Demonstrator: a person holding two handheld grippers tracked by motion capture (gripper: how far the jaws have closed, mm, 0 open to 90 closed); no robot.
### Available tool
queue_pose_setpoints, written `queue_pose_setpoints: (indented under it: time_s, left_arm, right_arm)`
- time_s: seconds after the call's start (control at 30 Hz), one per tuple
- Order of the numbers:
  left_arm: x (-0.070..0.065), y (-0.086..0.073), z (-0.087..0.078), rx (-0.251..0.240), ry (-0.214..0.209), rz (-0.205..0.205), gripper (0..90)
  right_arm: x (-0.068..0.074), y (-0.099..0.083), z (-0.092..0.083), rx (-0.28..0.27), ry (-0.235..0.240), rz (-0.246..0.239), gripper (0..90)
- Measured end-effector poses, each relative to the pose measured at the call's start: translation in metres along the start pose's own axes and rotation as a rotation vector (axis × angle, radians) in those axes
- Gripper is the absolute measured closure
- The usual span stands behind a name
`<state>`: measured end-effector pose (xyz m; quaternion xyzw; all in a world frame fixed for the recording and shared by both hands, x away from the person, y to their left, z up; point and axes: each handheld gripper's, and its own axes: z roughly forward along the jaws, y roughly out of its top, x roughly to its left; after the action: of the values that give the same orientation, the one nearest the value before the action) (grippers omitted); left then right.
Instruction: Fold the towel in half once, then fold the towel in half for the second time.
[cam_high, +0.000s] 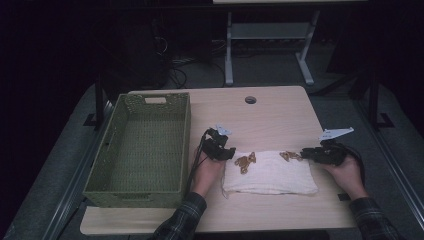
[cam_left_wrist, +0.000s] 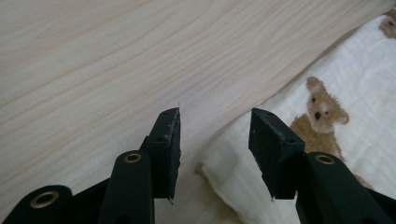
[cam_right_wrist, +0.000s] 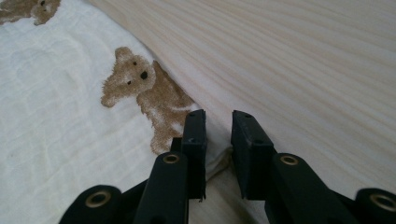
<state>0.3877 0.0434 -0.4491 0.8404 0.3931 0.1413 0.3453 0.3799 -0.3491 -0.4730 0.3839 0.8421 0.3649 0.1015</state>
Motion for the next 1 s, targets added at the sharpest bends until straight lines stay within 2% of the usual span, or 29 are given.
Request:
queue_pose_setpoints:
  time_s: [0.3,0.37,0.47,0.53,0.6,0.67,0.8,1.0]
  left_arm:
    - [0.005,-0.006,0.014,0.035,-0.003,0.001,55.2]
    - [0.005,-0.006,0.016,0.037,-0.011,0.003,61.6]
    - [0.001,-0.005,0.015,0.045,-0.038,0.017,75.9]
    - [0.000,-0.005,0.015,0.053,-0.052,0.011,84.6]
    - [-0.001,-0.005,0.014,0.054,-0.054,0.012,86.2]
    - [0.001,-0.005,0.013,0.050,-0.064,-0.003,86.7]
    - [0.002,-0.003,0.005,0.010,-0.076,-0.030,86.8]
    - [0.001,0.000,-0.007,-0.051,-0.074,-0.042,86.8]
  right_arm:
    - [0.001,0.001,0.000,0.009,0.016,0.003,83.1]
    - [0.001,0.001,0.000,0.008,0.016,-0.005,83.9]
    - [0.003,0.001,0.000,0.011,0.014,0.000,85.0]
    - [0.004,0.002,0.000,0.013,0.008,-0.018,86.0]
    - [0.005,0.003,0.000,0.019,-0.003,-0.032,86.7]
    - [0.004,0.003,0.000,0.018,-0.019,-0.044,87.0]
    - [-0.002,0.005,-0.003,0.000,-0.026,-0.034,87.2]
    - [-0.017,0.018,-0.003,-0.052,-0.035,-0.018,87.5]
